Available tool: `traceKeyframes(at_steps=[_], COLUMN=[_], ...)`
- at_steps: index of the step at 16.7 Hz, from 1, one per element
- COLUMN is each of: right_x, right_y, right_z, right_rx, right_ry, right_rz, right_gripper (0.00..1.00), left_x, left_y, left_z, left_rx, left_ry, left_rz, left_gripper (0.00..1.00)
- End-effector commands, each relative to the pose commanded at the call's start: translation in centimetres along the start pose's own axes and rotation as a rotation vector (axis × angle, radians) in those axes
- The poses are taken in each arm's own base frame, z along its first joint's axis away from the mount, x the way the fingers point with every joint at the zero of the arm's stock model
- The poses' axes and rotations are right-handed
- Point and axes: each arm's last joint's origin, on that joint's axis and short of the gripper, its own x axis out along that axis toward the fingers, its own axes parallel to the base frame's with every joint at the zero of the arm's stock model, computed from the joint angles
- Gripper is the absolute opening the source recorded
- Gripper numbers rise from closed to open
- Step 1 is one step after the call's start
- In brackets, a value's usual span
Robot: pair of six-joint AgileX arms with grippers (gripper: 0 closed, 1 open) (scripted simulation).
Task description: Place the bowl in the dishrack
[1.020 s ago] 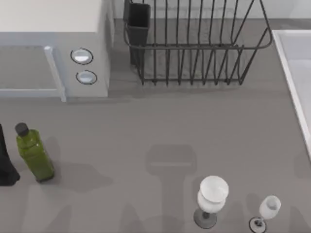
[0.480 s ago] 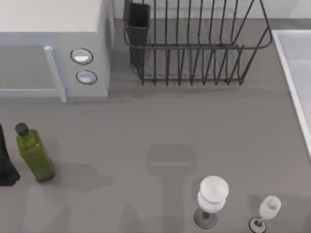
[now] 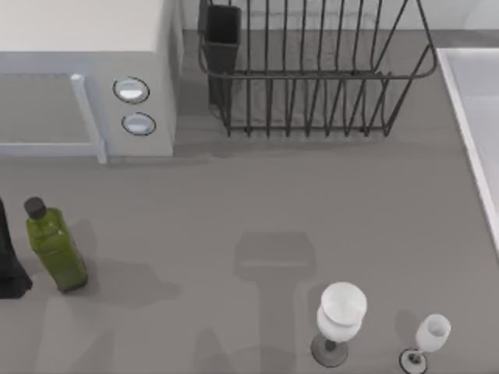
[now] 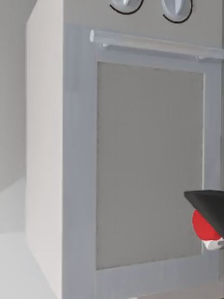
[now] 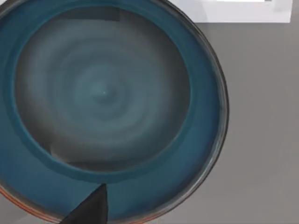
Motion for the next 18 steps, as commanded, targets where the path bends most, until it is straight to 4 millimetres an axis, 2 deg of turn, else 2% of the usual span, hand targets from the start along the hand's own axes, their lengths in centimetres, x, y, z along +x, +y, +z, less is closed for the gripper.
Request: traceKeyframes(at_steps=[3, 9, 11, 16, 18], right_x=[0.2, 0.7, 2.3, 8.2, 9.8], right_y=[-1.4, -1.2, -1.3, -1.3, -1.1], right_z=[0.2, 0.3, 0.3, 0.3, 0.0], right_rx=[0.003, 0.002, 0.004, 0.003, 0.003], right_ry=[0.025, 0.027, 0.029, 0.018, 0.023], right_rz=[0.031, 0.032, 0.034, 0.025, 0.03], right_gripper=[1.0, 1.0, 1.0, 1.0, 1.0], left_x=[0.0, 0.0, 0.0, 0.0, 0.0], left_y=[0.0, 0.0, 0.0, 0.0, 0.0], left_z=[0.0, 0.0, 0.0, 0.0, 0.0], left_rx=[0.0, 0.0, 0.0, 0.0, 0.0], left_ry=[0.0, 0.0, 0.0, 0.0, 0.0], left_rz=[0.0, 0.0, 0.0, 0.0, 0.0], left_gripper=[1.0, 1.0, 1.0, 1.0, 1.0])
